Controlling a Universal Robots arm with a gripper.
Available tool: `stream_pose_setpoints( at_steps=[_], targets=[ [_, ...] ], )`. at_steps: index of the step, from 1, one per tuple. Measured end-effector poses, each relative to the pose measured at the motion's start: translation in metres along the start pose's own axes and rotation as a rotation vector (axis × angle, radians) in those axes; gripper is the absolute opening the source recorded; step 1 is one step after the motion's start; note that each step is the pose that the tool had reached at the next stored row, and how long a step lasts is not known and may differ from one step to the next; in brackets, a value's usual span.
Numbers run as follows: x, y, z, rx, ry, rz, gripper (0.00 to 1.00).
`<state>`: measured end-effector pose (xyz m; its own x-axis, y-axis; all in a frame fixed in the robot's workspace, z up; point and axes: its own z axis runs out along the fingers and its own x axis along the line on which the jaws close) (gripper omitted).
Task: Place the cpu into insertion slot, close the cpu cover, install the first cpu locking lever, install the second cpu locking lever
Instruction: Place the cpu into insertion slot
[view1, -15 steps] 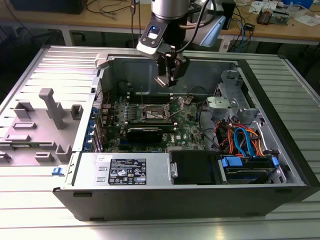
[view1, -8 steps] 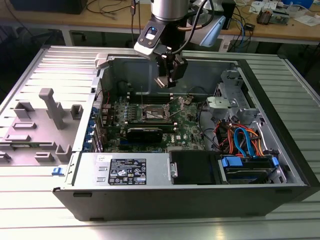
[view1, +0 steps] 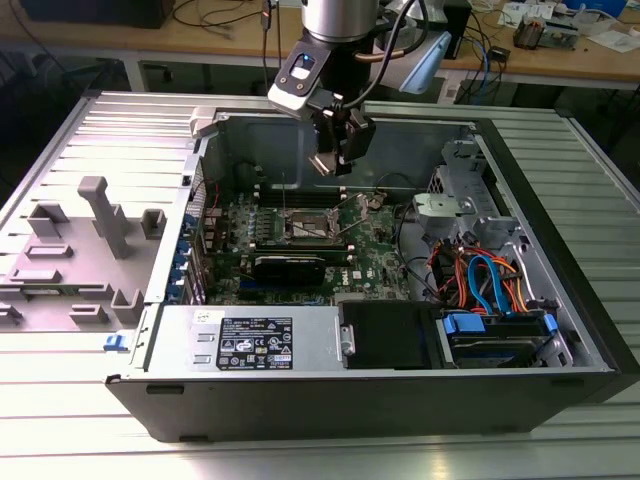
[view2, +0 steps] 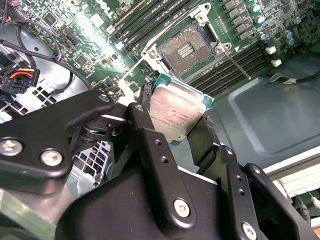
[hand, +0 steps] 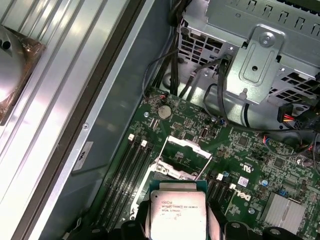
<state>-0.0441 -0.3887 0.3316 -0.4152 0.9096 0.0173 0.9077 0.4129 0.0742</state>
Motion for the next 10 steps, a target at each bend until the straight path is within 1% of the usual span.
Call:
stream_pose_setpoints(
  at_steps=[4,5,6,7,10],
  targets=[
    [0.0000,0.0000,0.0001,-0.0001,-0.0005,0.007,0.54],
    [0.0000,-0.0001,0.0006,-0.0002,-0.0013,0.019,0.54],
    [0.0000,-0.0002,0.0026,0.0017,-0.0049,0.085,0.54],
    [-0.0001,-0.0005,0.0058,0.0039,-0.0070,0.126,0.54],
    [-0.0002,-0.0009,0.0112,0.0072,-0.0100,0.133,0.54]
  ],
)
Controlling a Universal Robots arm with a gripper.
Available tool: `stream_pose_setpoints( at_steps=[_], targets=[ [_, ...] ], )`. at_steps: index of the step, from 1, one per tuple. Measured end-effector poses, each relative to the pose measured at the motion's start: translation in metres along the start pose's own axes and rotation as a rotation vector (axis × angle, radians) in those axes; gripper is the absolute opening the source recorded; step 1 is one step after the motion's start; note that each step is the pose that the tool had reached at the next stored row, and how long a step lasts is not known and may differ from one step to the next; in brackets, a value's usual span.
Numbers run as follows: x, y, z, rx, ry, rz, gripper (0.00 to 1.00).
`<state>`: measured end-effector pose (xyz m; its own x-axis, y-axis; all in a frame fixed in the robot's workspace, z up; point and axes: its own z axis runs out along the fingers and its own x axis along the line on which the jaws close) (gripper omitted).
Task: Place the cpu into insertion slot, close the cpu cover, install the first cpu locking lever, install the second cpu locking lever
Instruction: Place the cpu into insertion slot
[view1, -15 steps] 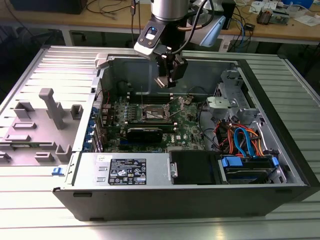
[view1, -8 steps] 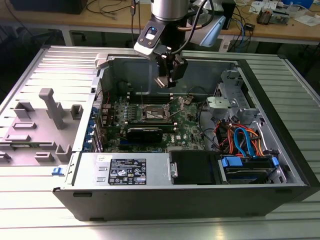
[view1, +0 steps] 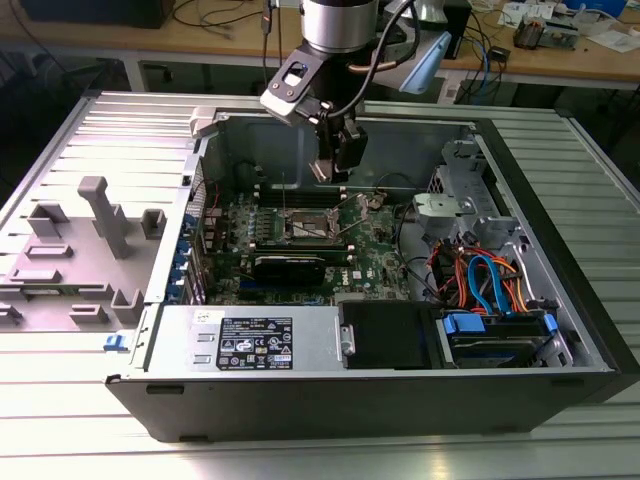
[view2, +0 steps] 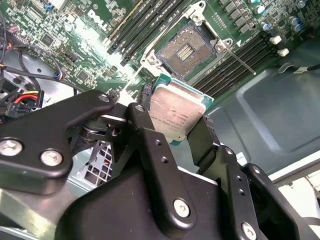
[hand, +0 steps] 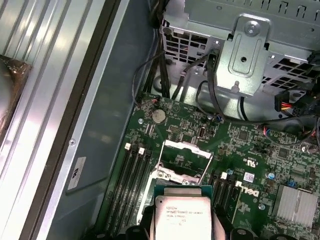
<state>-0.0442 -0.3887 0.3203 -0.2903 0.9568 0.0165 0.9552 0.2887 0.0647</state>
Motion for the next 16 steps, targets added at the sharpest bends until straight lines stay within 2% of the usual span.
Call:
stream_pose_setpoints(
  at_steps=[9,12,13,14,16],
  targets=[
    [-0.0001,-0.0005,0.0066,0.0055,-0.0044,0.014,0.54],
    [-0.0001,-0.0006,0.0082,0.0138,-0.0043,0.025,0.54],
    [-0.0002,-0.0006,0.0091,0.0217,-0.0029,0.038,0.54],
    [-0.0002,-0.0007,0.0097,0.0257,-0.0024,0.047,0.54],
    [-0.0001,-0.0007,0.0105,0.0300,-0.0031,0.061,0.54]
  ],
)
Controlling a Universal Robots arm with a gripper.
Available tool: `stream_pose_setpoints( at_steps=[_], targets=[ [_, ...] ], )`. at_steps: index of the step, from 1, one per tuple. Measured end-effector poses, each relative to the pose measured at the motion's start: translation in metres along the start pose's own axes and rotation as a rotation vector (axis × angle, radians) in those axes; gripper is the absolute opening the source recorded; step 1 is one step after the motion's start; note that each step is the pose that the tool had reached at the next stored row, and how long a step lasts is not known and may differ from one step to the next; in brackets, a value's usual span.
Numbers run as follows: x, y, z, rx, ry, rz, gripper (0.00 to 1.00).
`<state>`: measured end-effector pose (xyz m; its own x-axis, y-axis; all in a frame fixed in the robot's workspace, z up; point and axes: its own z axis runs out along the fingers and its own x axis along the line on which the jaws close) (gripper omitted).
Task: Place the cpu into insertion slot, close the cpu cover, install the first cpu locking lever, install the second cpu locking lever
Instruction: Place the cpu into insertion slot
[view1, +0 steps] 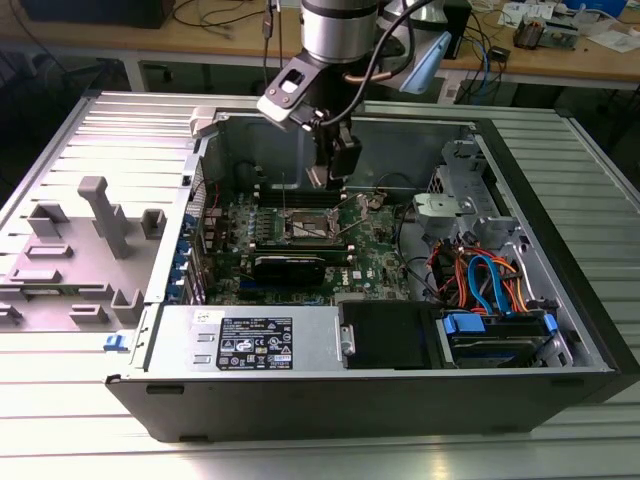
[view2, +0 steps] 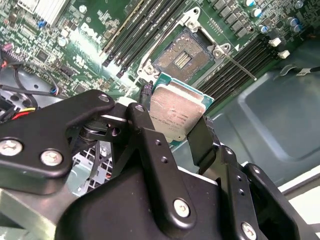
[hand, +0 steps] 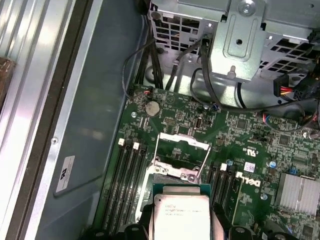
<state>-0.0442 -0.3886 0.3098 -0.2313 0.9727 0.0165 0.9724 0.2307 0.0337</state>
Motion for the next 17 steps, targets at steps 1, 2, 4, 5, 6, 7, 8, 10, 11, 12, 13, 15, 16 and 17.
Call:
stream_pose_setpoints(
  at_steps=[1,2,4,5,6,7,8,10,11,12,13,15,16,17],
  targets=[
    [0.0000,0.0000,0.0003,0.0019,-0.0011,0.006,0.54],
    [0.0000,0.0000,0.0003,0.0030,-0.0016,0.009,0.54],
    [0.0000,0.0000,0.0010,0.0046,-0.0013,0.024,0.54],
    [0.0000,0.0000,0.0014,0.0051,-0.0016,0.036,0.54],
    [0.0000,-0.0001,0.0018,0.0055,-0.0020,0.048,0.54],
    [0.0000,0.0000,0.0024,0.0055,-0.0023,0.059,0.54],
    [-0.0001,-0.0001,0.0031,0.0060,-0.0027,0.075,0.54],
    [-0.0001,-0.0002,0.0052,0.0088,-0.0030,0.107,0.54],
    [-0.0001,-0.0003,0.0066,0.0109,-0.0029,0.122,0.54],
    [-0.0001,-0.0004,0.0076,0.0119,-0.0030,0.131,0.54],
    [-0.0001,-0.0004,0.0084,0.0124,-0.0032,0.138,0.54],
    [-0.0001,-0.0006,0.0108,0.0134,-0.0036,0.161,0.54],
    [-0.0002,-0.0006,0.0114,0.0135,-0.0038,0.169,0.54],
    [-0.0002,-0.0006,0.0121,0.0134,-0.0040,0.181,0.54]
  ],
)
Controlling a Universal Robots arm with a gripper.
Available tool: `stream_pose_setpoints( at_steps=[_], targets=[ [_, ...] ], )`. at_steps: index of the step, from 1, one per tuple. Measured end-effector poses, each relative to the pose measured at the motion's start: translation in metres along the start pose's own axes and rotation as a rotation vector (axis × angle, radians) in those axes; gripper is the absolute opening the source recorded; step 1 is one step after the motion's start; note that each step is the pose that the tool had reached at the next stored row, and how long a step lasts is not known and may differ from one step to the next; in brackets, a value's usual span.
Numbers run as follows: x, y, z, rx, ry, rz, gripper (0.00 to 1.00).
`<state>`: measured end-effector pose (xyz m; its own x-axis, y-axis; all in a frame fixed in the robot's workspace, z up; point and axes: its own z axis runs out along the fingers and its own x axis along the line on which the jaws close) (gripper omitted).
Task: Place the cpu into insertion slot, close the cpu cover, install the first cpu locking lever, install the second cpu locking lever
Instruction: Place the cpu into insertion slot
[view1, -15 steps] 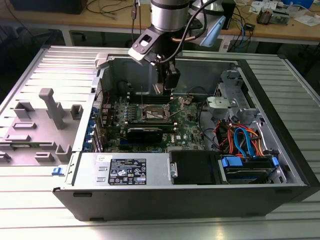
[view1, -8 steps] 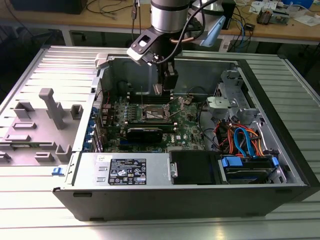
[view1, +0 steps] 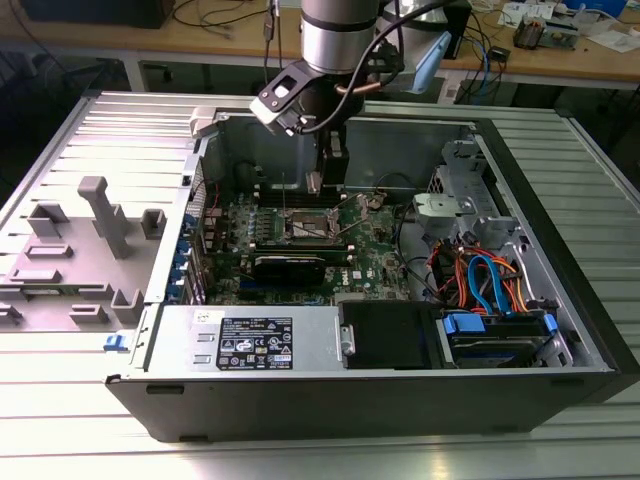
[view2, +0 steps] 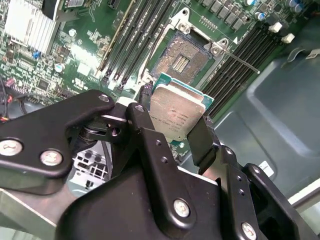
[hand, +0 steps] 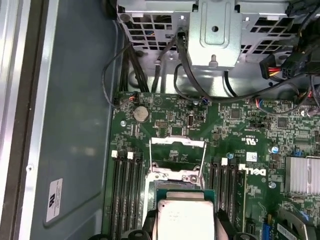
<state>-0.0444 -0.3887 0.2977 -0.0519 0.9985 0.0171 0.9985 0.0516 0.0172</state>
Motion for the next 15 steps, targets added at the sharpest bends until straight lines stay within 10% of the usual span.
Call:
stream_pose_setpoints(
  at_steps=[15],
  targets=[
    [0.0006,-0.0004,0.0263,-0.0006,-0.0069,0.043,0.54]
  ],
)
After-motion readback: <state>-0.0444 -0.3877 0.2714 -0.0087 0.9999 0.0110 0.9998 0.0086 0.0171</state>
